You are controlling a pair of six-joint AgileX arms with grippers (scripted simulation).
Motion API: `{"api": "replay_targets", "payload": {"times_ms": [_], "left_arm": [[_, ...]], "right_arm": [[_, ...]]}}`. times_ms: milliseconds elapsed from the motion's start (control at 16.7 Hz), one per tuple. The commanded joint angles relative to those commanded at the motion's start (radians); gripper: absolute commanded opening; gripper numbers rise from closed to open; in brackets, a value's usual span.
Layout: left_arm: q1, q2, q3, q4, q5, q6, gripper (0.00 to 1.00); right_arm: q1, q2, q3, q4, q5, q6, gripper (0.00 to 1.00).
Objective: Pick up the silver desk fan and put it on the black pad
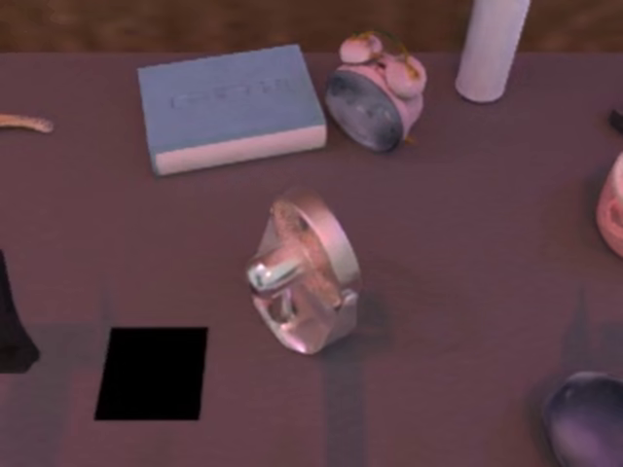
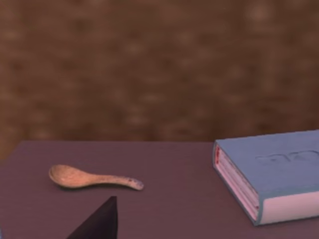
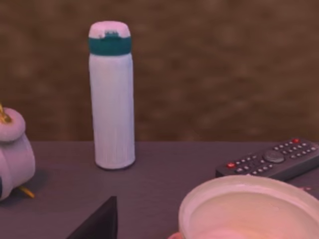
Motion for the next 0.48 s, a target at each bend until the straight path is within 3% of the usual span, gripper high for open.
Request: {"api": "replay_targets", "payload": {"times_ms": [240,480], "left_arm": [[-0.013,0.030,0.030,-0.028,0.002,-0.020,1.00],[-0.081,0.217,0.214,-0.182,0.006,-0.136,1.00]], "right_arm": [[0.000,0.000,0.000,0.000,0.000,0.000,1.00],[0.000,0.000,0.000,0.000,0.000,0.000,1.00]]}}
